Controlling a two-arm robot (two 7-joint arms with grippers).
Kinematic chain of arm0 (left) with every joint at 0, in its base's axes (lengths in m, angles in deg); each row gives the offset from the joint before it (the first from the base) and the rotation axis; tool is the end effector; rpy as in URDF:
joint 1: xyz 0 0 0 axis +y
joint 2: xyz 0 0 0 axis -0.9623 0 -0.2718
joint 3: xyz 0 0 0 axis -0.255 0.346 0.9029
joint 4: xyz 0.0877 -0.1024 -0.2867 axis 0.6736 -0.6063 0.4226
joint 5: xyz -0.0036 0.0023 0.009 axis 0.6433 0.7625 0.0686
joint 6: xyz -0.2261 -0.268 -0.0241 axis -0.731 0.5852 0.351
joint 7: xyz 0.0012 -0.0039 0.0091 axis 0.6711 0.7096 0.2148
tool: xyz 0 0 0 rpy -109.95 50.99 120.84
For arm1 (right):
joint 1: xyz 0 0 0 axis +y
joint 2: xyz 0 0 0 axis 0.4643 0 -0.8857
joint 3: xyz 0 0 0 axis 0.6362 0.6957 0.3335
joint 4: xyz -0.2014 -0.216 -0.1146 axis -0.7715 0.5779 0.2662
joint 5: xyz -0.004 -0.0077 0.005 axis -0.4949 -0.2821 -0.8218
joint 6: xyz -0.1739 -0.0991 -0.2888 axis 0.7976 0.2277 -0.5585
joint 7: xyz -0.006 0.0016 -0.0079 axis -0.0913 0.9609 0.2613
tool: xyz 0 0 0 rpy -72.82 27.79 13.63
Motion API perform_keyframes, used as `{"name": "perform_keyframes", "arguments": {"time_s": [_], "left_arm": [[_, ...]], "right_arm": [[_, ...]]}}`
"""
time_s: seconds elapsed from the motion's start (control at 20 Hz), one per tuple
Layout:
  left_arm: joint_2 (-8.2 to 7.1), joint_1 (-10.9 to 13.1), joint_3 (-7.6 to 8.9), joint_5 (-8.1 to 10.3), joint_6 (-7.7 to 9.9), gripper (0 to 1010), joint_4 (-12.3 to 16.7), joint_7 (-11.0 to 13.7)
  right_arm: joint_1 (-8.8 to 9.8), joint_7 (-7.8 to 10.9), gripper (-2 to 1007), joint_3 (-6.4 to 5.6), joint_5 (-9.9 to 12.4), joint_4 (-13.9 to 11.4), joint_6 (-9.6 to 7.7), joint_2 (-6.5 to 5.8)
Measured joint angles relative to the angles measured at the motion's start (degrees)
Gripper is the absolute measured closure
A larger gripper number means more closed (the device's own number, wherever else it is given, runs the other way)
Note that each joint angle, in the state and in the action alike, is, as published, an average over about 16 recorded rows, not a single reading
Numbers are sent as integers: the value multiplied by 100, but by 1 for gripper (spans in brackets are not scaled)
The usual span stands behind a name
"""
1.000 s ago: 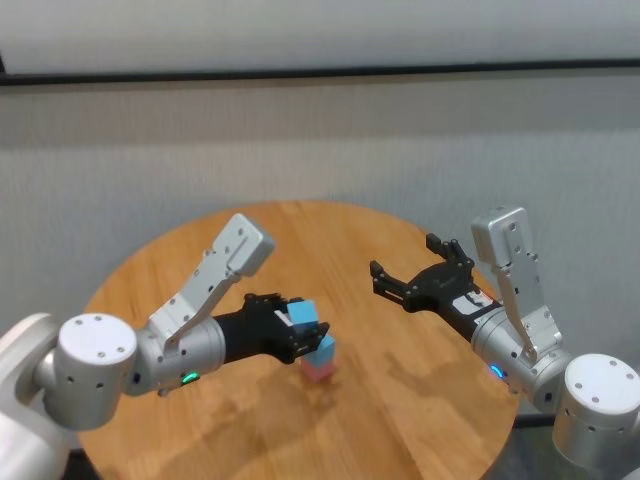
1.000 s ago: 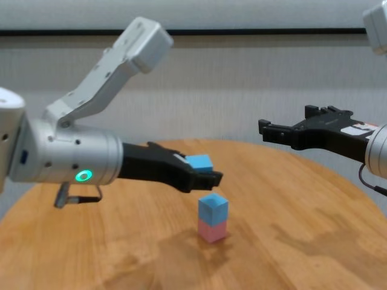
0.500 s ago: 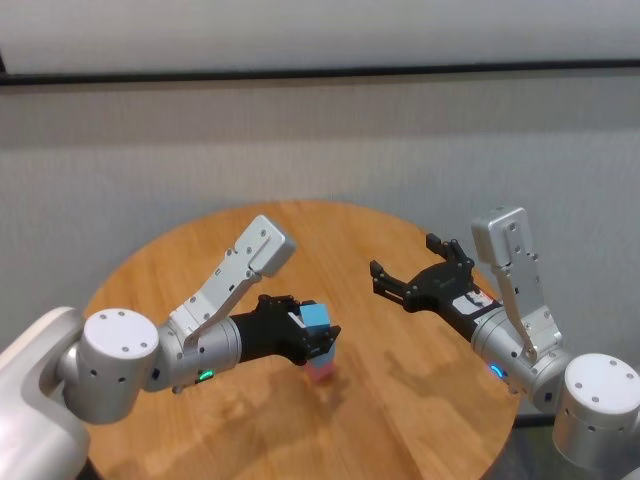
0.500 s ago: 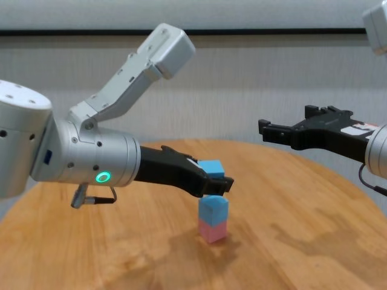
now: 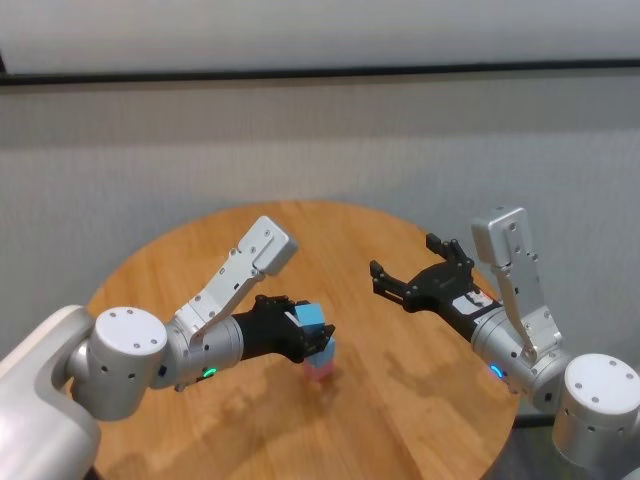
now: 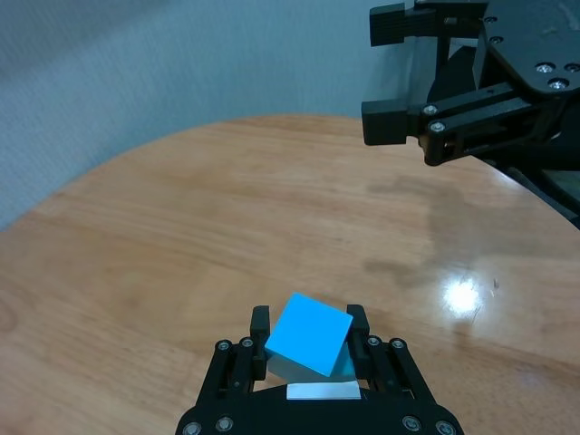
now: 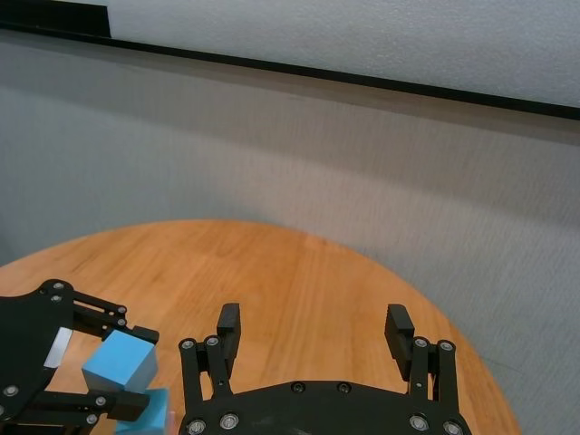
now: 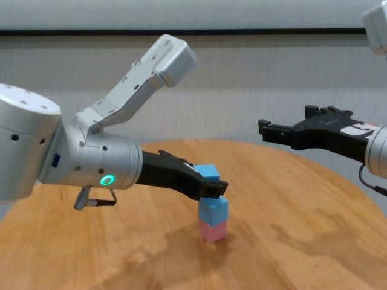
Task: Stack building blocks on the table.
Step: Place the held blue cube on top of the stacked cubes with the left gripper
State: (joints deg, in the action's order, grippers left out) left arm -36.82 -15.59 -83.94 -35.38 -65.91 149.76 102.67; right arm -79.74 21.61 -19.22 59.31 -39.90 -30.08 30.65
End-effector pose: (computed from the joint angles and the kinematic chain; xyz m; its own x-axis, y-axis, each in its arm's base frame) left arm 0.4987 -0.0545 -0.2739 0.7784 0.6063 0.1630 -0.6153 0.6852 0.3897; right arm 0.4537 0.0110 -0.2929 0.4740 -0.8695 0.1387 0.8805 0.4669 -0.0820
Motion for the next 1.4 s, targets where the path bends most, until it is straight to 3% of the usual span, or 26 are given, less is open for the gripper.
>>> {"name": "perform_keyframes", "arguments": {"time_s": [1.4], "left_arm": [[222, -19, -20, -153, 125, 479, -127, 71]], "right_arm": [[0, 0, 0, 0, 0, 0, 0, 0]]}}
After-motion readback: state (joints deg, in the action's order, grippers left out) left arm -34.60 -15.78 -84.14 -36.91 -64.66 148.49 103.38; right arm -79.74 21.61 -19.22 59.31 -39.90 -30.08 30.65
